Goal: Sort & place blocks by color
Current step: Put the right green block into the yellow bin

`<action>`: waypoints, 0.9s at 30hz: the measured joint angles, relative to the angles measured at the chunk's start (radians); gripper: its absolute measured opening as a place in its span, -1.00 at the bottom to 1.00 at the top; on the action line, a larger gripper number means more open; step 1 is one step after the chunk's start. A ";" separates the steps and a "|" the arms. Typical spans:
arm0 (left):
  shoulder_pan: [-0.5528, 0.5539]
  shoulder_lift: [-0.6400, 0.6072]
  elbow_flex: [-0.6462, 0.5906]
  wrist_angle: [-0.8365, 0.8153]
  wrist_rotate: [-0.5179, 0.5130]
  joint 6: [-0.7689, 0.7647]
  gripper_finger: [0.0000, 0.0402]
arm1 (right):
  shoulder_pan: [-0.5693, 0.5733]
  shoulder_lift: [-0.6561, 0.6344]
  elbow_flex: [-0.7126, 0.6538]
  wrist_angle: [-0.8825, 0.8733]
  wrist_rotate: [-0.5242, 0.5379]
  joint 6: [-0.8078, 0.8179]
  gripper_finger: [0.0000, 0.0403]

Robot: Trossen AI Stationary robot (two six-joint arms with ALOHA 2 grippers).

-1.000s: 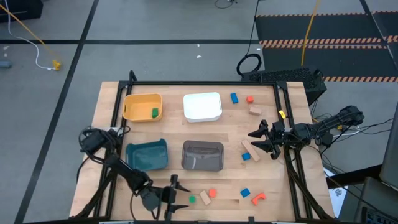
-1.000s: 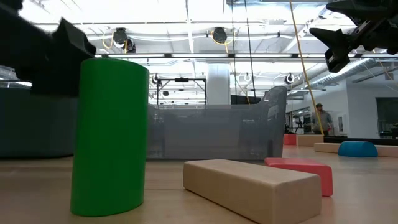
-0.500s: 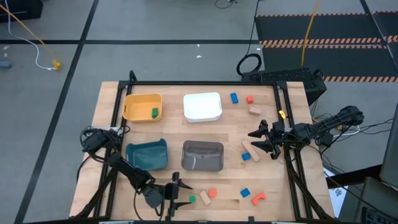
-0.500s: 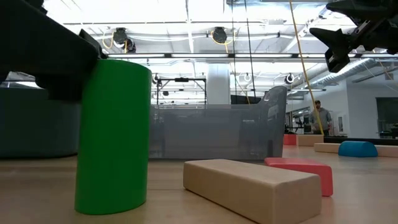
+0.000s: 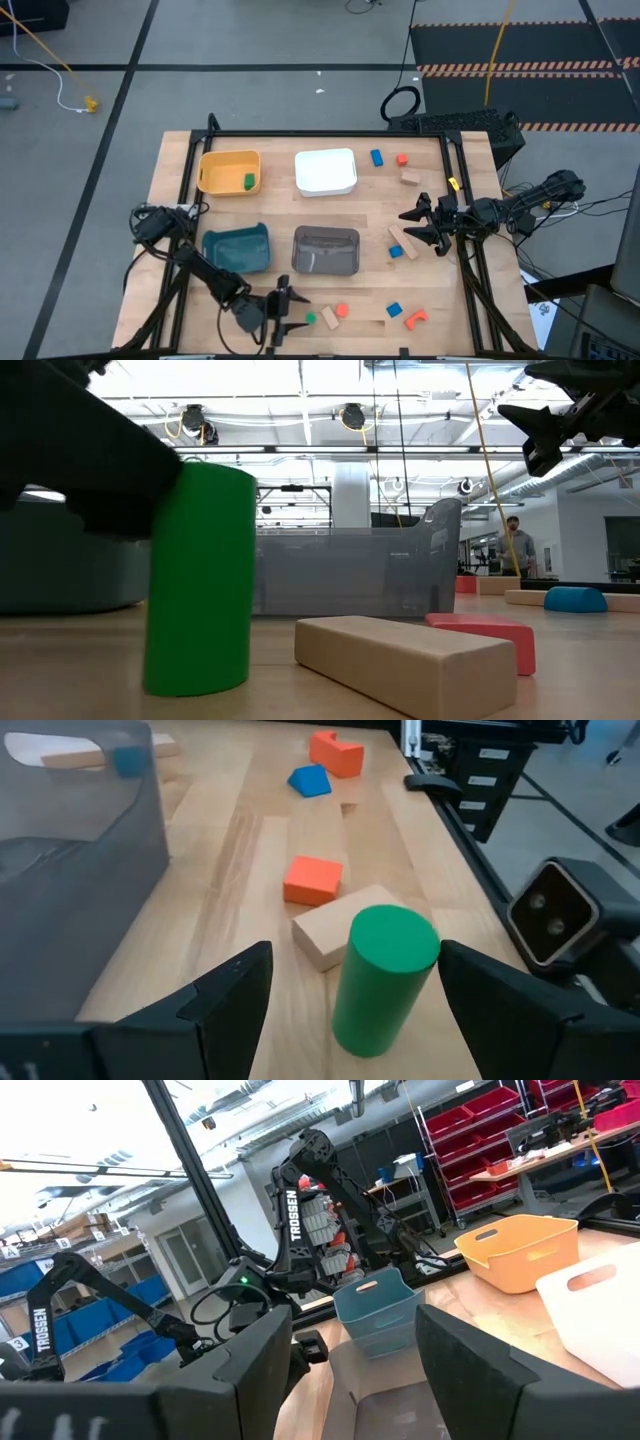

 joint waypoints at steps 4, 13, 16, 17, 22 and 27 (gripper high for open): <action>0.007 0.000 0.000 0.000 0.000 0.000 0.41 | 0.000 0.000 0.000 0.000 0.000 0.000 0.03; 0.015 0.000 0.000 0.000 0.004 0.002 0.41 | 0.000 0.000 0.000 0.000 0.000 0.000 0.03; 0.022 0.000 0.000 -0.001 0.018 0.011 0.41 | 0.000 0.000 0.000 0.000 0.000 0.000 0.03; 0.027 0.000 0.000 -0.002 0.030 0.016 0.41 | 0.000 0.000 0.000 0.000 0.000 0.000 0.03; 0.052 0.000 0.000 -0.005 0.087 0.031 0.41 | 0.000 0.000 0.000 0.000 0.000 0.000 0.03; 0.056 0.000 0.000 -0.005 0.097 0.032 0.41 | 0.000 0.000 0.000 0.000 0.000 0.000 0.03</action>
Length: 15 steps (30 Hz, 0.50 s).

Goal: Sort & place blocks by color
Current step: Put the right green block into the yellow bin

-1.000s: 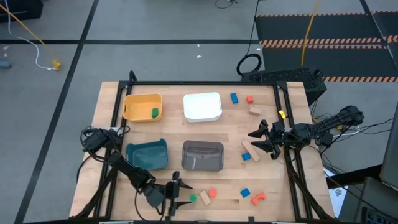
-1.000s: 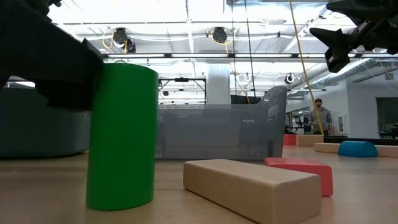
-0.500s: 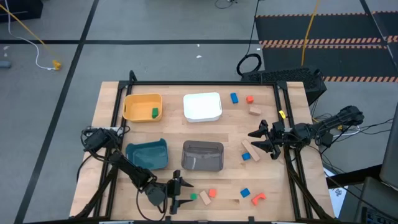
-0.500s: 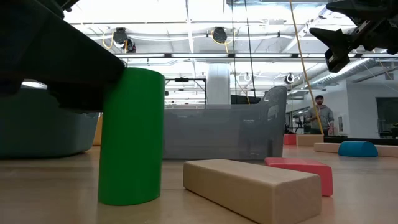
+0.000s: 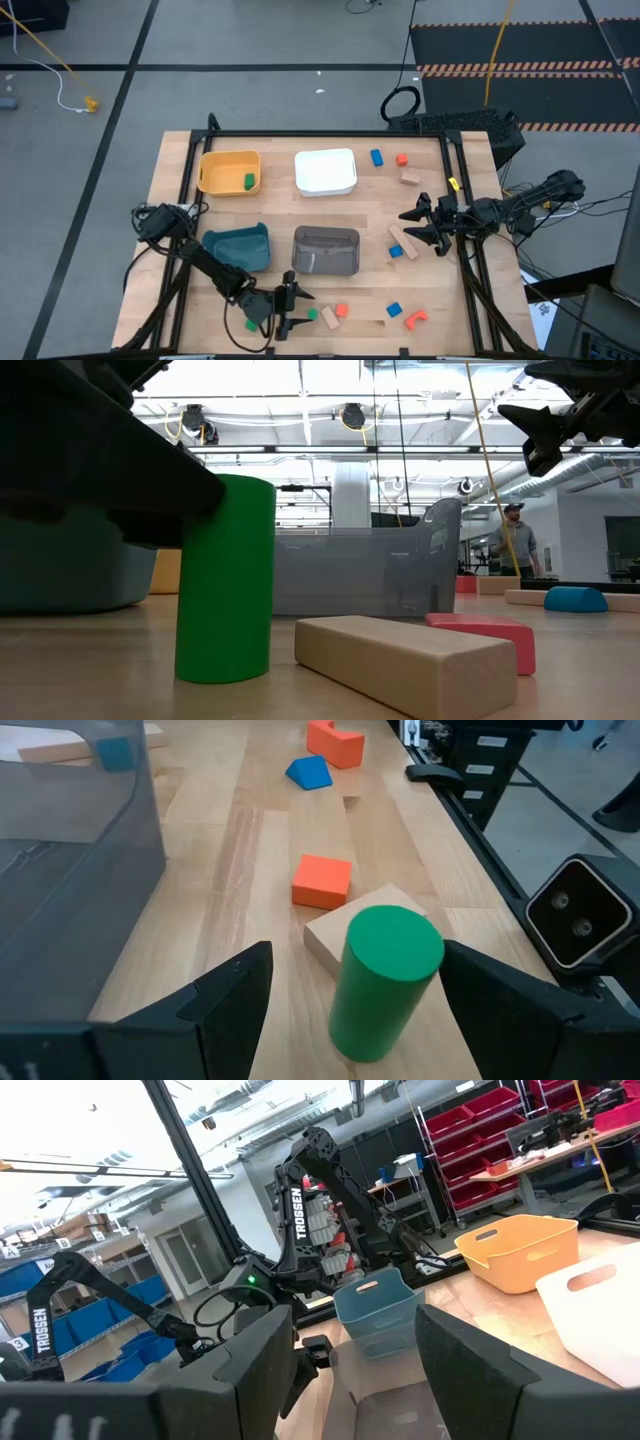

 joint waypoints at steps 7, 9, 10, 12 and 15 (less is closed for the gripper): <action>-0.001 0.000 0.000 0.000 0.000 -0.006 0.38 | 0.000 0.000 0.000 0.000 0.000 0.000 0.03; -0.001 0.000 0.000 -0.001 0.000 -0.016 0.31 | 0.000 0.000 0.000 0.000 0.000 0.000 0.03; 0.000 0.000 0.000 -0.001 0.000 -0.017 0.26 | 0.000 0.000 0.000 0.000 0.000 0.000 0.03; 0.003 0.000 0.000 -0.001 0.001 -0.014 0.15 | 0.000 0.000 0.000 0.000 0.000 0.000 0.03; 0.008 -0.001 0.000 -0.001 0.006 0.001 -0.05 | 0.000 0.000 0.000 0.000 0.000 0.000 0.03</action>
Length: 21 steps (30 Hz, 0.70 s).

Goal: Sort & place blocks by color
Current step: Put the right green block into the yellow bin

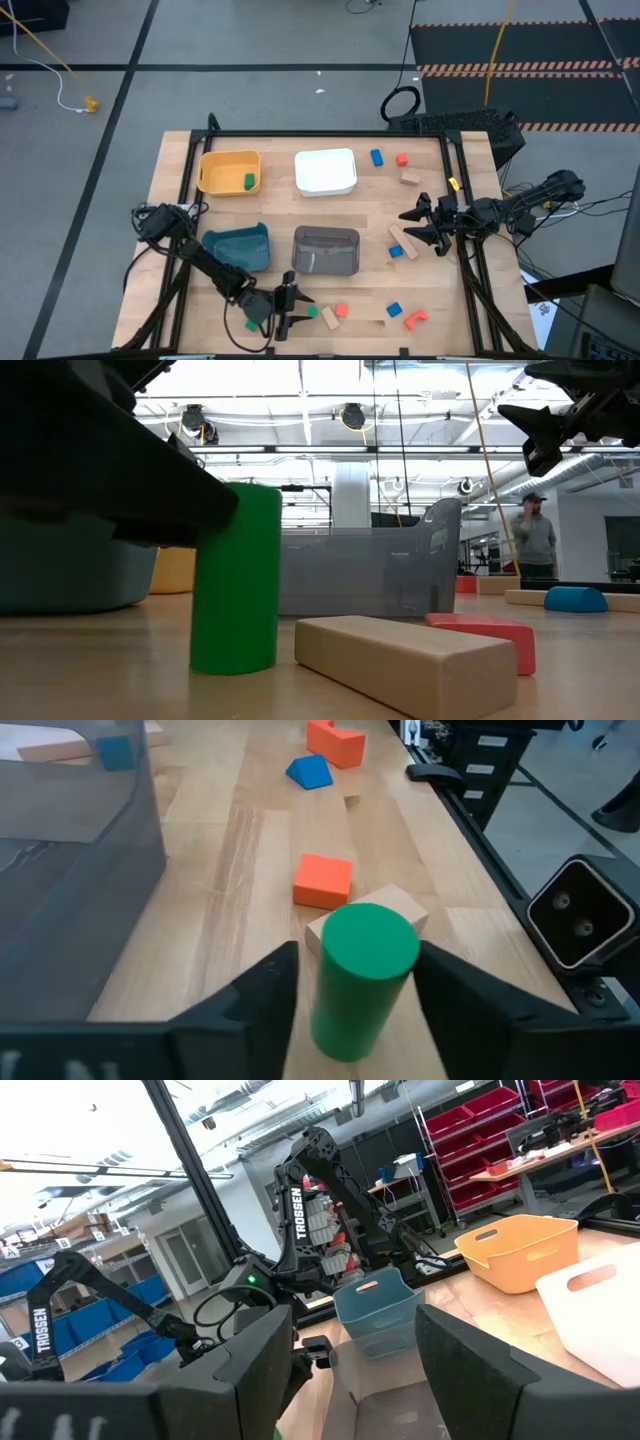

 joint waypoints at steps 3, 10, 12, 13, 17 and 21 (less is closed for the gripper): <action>0.005 -0.001 0.000 0.002 0.026 0.008 -0.27 | 0.000 0.000 0.000 0.000 0.000 0.000 0.03; 0.003 -0.001 0.000 0.101 0.058 0.014 -0.40 | 0.000 0.000 0.000 0.000 0.000 0.000 0.03; 0.001 -0.011 0.000 0.119 0.057 0.035 -0.40 | 0.000 0.000 0.000 0.000 0.000 0.000 0.03; 0.001 -0.017 0.000 0.130 0.057 0.044 -0.40 | 0.000 0.000 0.000 0.000 0.000 0.000 0.03; -0.001 -0.054 0.000 0.135 0.056 0.091 -0.40 | 0.000 0.000 0.000 0.000 0.000 0.000 0.03; -0.001 -0.118 0.000 0.132 0.054 0.157 -0.35 | 0.000 0.000 0.000 0.000 0.000 0.000 0.03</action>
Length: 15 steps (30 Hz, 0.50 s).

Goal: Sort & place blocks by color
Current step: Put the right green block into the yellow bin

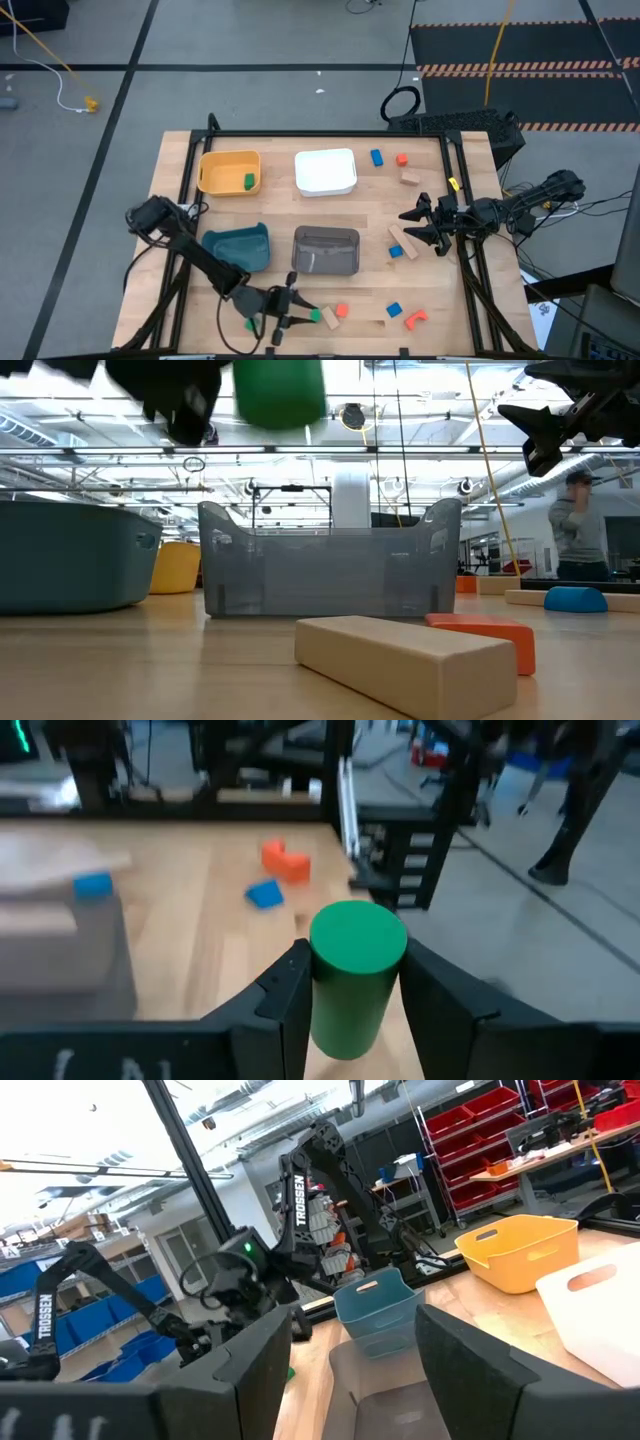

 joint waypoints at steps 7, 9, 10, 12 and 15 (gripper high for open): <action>0.001 -0.140 0.000 -0.087 -0.054 0.109 -0.38 | 0.000 0.000 0.000 0.000 0.000 0.000 0.03; 0.003 -0.186 0.000 -0.154 -0.086 0.142 -0.36 | 0.000 0.000 0.000 0.000 0.000 0.000 0.03; 0.006 -0.207 0.000 -0.182 -0.104 0.156 -0.35 | 0.000 0.000 0.000 0.000 0.000 0.000 0.03; 0.013 -0.252 0.000 -0.259 -0.160 0.180 -0.33 | 0.000 0.000 0.000 0.000 0.000 0.000 0.03; 0.030 -0.319 0.000 -0.401 -0.267 0.175 -0.33 | 0.000 0.000 0.000 0.000 0.000 0.000 0.03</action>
